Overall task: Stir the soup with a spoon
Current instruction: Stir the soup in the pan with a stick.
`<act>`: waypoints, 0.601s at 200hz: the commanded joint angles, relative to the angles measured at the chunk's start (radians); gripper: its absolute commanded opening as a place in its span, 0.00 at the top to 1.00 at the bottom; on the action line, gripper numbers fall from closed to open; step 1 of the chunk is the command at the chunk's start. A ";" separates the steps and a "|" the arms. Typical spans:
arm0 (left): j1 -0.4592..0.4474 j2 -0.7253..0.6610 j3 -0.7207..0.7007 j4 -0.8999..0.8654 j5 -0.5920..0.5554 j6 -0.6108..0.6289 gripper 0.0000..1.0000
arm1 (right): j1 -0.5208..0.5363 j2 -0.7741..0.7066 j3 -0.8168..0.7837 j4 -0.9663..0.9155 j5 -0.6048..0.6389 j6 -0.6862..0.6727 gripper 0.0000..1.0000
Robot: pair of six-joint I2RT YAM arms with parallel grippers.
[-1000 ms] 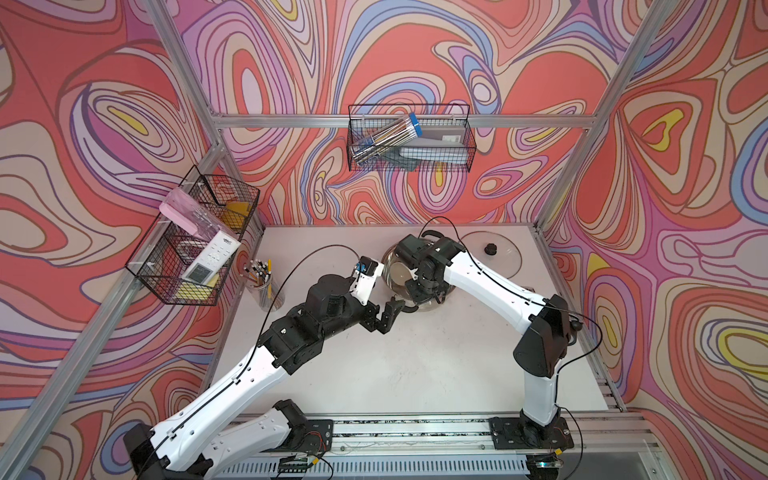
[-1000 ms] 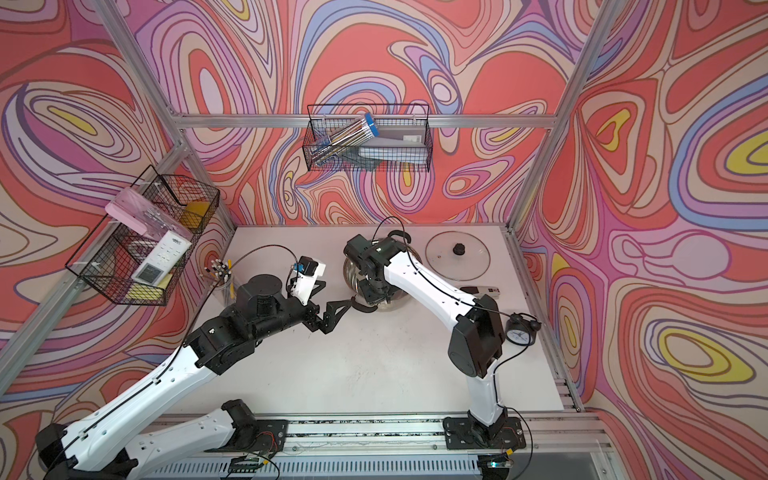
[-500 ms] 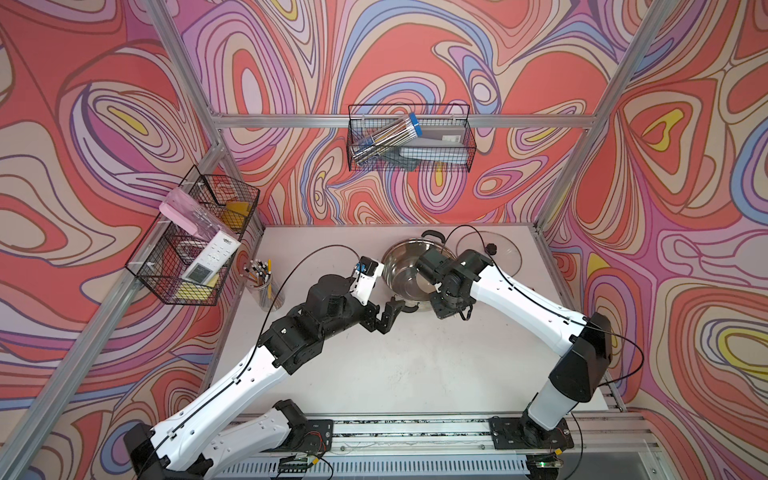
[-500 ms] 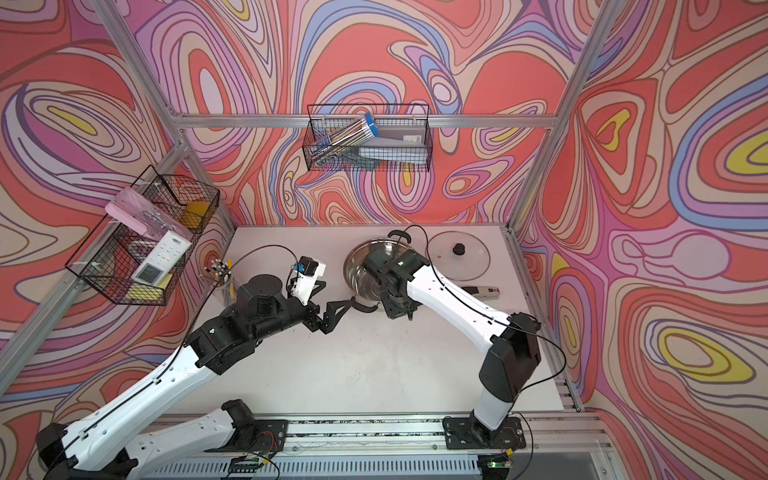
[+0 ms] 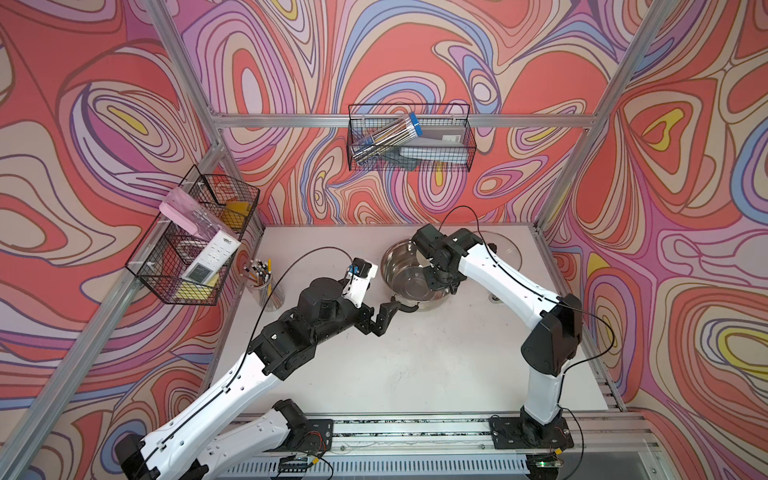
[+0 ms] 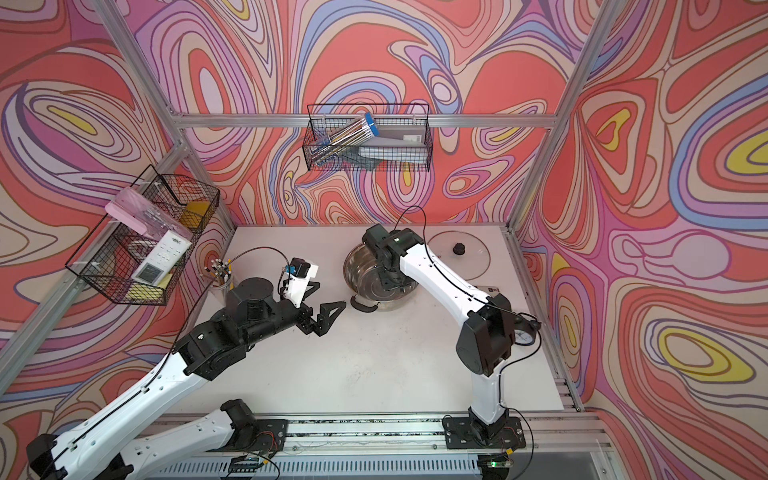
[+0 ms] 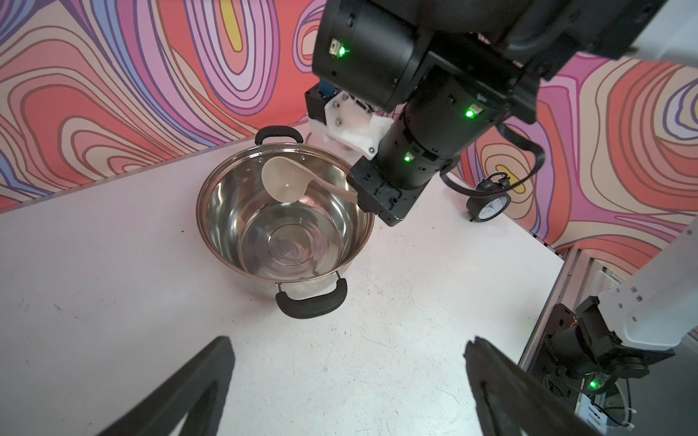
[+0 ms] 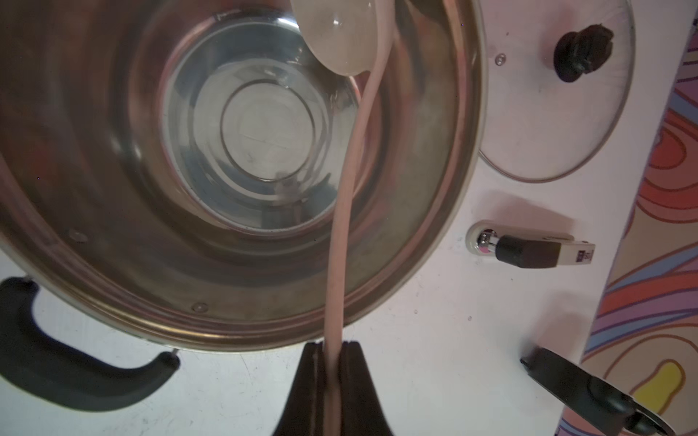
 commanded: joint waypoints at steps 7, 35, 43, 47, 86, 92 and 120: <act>-0.005 -0.034 -0.002 -0.039 -0.027 -0.008 0.01 | 0.054 0.043 0.080 0.020 -0.055 -0.024 1.00; -0.005 -0.051 -0.002 -0.049 -0.033 -0.009 0.01 | 0.107 0.041 0.064 0.006 -0.060 -0.009 1.00; -0.005 -0.054 -0.002 -0.050 -0.035 -0.008 0.01 | 0.115 0.024 0.037 0.008 -0.060 0.006 1.00; -0.005 -0.056 -0.002 -0.051 -0.035 -0.008 0.01 | 0.117 0.013 0.020 0.011 -0.059 0.013 1.00; -0.005 -0.064 0.001 -0.053 -0.038 -0.010 0.01 | 0.120 -0.147 -0.161 0.034 -0.035 0.077 1.00; -0.005 -0.066 0.001 -0.054 -0.043 -0.012 0.01 | 0.121 -0.160 -0.181 0.034 -0.024 0.083 1.00; -0.005 -0.073 0.012 -0.062 -0.060 -0.013 0.01 | 0.121 -0.263 -0.193 0.043 0.007 0.097 1.00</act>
